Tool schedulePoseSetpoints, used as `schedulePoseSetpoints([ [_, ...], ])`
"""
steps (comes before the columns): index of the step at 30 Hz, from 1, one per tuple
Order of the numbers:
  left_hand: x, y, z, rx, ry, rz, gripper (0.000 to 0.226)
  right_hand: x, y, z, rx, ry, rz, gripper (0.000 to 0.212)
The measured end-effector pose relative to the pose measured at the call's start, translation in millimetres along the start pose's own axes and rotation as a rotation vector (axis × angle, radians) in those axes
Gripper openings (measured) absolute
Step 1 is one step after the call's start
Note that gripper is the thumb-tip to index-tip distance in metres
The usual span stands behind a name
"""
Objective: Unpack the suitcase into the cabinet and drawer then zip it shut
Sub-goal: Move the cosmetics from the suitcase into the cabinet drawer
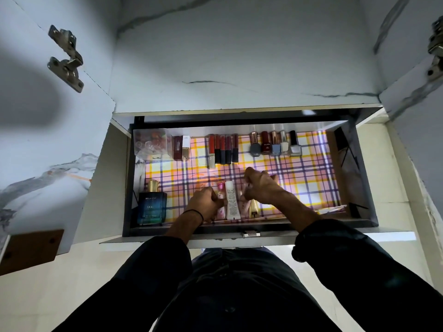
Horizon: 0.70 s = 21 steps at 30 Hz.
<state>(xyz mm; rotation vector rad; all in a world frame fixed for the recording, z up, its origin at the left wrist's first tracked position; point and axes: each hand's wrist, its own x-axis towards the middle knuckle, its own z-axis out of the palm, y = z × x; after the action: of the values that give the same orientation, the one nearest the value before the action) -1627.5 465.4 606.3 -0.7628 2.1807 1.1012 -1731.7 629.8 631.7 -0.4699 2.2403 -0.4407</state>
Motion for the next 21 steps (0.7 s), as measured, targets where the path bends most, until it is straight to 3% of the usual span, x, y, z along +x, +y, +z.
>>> schedulePoseSetpoints([
  [3,-1.3,0.7,-0.7,-0.017,0.002,0.004,0.027,-9.8,6.7,-22.3,0.228,0.022,-0.058,0.028],
  [6,-0.7,-0.1,-0.2,-0.02,0.002,0.003,0.026,-15.7,15.0,-33.6,0.453,0.197,-0.084,0.018],
  [10,-0.1,-0.8,0.1,-0.034,-0.008,-0.011,0.028,-19.6,16.7,-24.8,0.645,0.357,0.069,0.022],
  [16,0.8,-0.8,1.4,-0.021,-0.003,-0.004,0.023,-19.8,4.9,9.5,0.395,0.303,0.146,0.026],
  [21,3.7,-2.2,2.8,0.024,0.006,0.007,0.026,-25.3,-4.2,22.6,0.145,0.131,0.11,0.008],
])
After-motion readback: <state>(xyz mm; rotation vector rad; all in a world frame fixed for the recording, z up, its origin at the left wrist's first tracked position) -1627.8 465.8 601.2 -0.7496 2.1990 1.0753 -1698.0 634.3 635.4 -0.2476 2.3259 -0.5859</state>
